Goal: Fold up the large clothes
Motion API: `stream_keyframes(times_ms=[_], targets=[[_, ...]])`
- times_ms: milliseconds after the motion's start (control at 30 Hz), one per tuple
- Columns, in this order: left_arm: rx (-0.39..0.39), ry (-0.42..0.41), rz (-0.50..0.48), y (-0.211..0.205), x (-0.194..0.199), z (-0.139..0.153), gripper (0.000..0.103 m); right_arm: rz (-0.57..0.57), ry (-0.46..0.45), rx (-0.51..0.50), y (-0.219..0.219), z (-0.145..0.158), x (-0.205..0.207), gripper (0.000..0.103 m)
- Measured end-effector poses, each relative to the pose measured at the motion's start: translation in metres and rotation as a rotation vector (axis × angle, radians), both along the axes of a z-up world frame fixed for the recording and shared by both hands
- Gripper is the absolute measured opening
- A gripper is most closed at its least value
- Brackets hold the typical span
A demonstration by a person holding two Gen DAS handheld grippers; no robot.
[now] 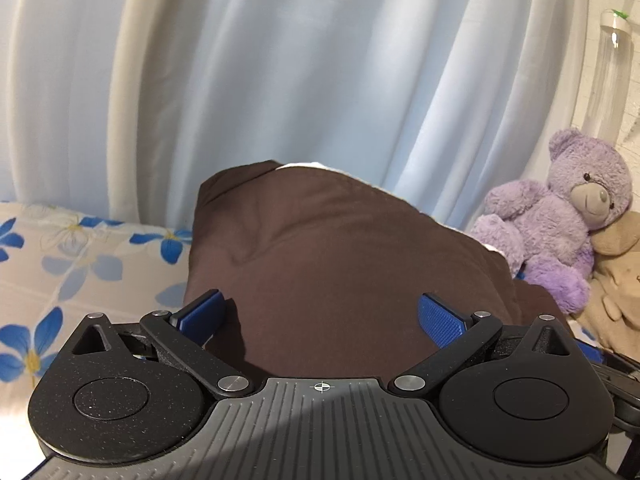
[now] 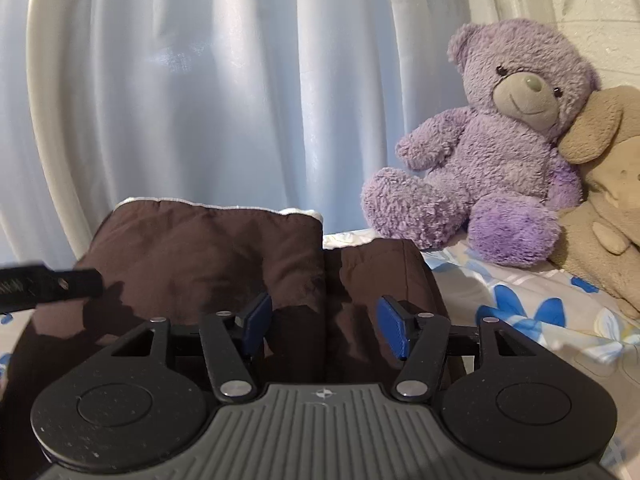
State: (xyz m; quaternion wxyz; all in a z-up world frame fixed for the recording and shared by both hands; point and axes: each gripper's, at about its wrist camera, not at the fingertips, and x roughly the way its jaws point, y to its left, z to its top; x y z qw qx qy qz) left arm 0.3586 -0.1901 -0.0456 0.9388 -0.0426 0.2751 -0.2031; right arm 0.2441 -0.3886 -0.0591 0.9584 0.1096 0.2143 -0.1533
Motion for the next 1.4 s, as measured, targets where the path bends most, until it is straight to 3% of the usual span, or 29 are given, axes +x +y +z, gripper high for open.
stream_keyframes(times_ms=[133,200,233,300,367,533,633,733,867,1067,1300,1400], targets=[[0.007,0.045,-0.015,0.003,0.008,0.006,0.103,0.001,0.009,0.000,0.001,-0.008,0.004,0.061],[0.031,0.103,-0.062,0.013,0.013,0.015,0.103,0.015,0.035,0.069,-0.009,-0.002,0.005,0.062],[0.005,0.131,-0.085,0.024,0.014,0.017,0.103,0.020,0.047,0.129,-0.019,0.004,0.003,0.062],[-0.065,0.208,-0.097,0.051,0.019,0.018,0.103,0.015,0.046,0.248,-0.041,0.012,-0.011,0.070],[-0.120,0.265,-0.100,0.074,0.025,0.014,0.103,-0.008,0.064,0.320,-0.067,0.015,-0.027,0.085],[-0.201,0.354,-0.165,0.080,0.037,-0.005,0.103,0.116,0.208,0.567,-0.106,-0.021,-0.028,0.085],[-0.223,0.363,-0.184,0.074,0.042,-0.010,0.103,0.152,0.224,0.650,-0.108,-0.039,-0.014,0.070],[-0.232,0.362,-0.193,0.078,0.044,-0.009,0.101,0.195,0.209,0.672,-0.105,-0.041,0.000,0.052],[-0.226,0.355,-0.172,0.091,0.044,-0.002,0.098,0.262,0.233,0.617,-0.084,-0.028,0.014,0.048],[-0.194,0.308,-0.068,0.134,0.045,0.013,0.097,0.384,0.256,0.606,-0.043,-0.013,0.043,0.046],[-0.151,0.267,0.128,0.191,0.048,0.019,0.097,0.502,0.288,0.641,0.022,-0.024,0.100,0.047],[-0.170,0.276,0.141,0.204,0.042,0.022,0.097,0.495,0.300,0.642,0.041,-0.027,0.112,0.056]])
